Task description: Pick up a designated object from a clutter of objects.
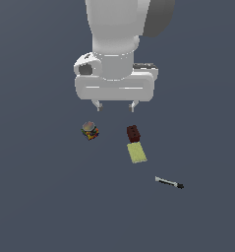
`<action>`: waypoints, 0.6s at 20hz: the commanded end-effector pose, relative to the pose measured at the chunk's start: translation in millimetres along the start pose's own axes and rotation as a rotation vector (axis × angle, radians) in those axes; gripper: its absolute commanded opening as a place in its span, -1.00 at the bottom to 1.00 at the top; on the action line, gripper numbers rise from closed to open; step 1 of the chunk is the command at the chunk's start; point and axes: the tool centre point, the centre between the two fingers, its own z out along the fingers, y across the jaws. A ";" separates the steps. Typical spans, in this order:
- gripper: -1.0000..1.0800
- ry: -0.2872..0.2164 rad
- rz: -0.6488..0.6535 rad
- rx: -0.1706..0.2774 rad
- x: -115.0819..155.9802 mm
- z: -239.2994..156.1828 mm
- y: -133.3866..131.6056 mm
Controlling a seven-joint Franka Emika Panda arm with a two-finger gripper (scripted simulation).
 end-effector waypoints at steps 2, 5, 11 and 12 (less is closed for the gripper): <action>0.92 -0.001 -0.002 0.000 0.5 2.7 -0.9; 0.92 -0.003 -0.012 -0.003 1.8 12.1 -3.8; 0.92 -0.013 -0.050 -0.010 5.0 48.4 -15.5; 0.92 -0.015 -0.059 -0.012 5.3 56.7 -18.2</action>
